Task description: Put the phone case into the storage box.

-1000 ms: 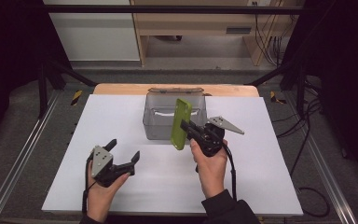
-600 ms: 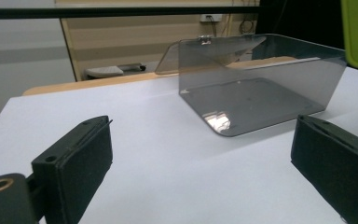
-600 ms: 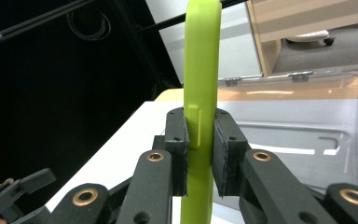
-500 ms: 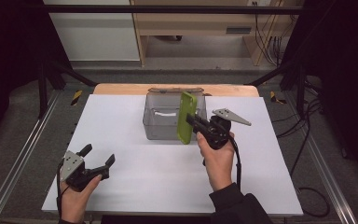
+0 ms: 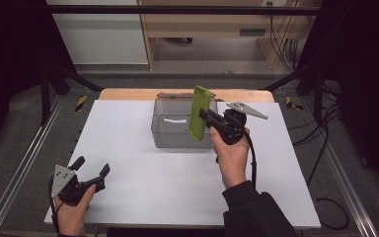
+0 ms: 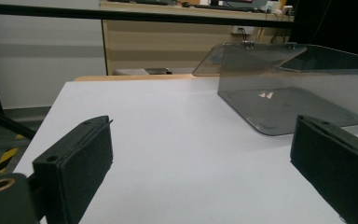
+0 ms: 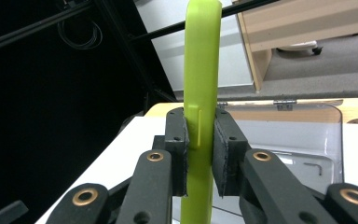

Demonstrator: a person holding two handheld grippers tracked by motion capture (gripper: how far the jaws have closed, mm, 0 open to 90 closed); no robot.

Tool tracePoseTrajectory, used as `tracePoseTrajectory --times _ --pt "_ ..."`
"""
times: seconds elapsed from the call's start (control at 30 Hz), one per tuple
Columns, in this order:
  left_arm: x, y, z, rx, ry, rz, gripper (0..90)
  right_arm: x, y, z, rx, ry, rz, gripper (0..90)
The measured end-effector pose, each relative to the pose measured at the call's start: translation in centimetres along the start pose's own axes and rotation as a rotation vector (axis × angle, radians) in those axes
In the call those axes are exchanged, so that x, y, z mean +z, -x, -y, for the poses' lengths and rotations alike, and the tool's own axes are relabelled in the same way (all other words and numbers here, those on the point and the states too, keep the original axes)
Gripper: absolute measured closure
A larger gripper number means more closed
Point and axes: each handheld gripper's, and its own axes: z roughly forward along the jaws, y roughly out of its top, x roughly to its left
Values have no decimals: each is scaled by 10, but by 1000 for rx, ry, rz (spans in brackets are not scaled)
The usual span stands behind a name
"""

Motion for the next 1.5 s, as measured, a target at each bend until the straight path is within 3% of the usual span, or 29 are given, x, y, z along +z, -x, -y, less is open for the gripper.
tracePoseTrajectory --times 0.2,0.37,0.73,1.07,1.33,1.5 --pt "2 2 1 4 -6 10 42 6 2 -7 3 3 15 781" --pt "4 1 3 -35 -22 10 43 12 5 -11 19 -3 22 781" --pt "7 1 4 -11 -36 -13 37 17 14 -19 42 2 40 781" --pt "9 4 2 7 -52 27 17 19 18 -25 -10 29 84 780" --pt "9 5 2 18 -54 86 19 24 24 -26 -1 52 100 780" --pt "8 0 0 9 -35 72 21 27 28 -27 19 61 103 780"
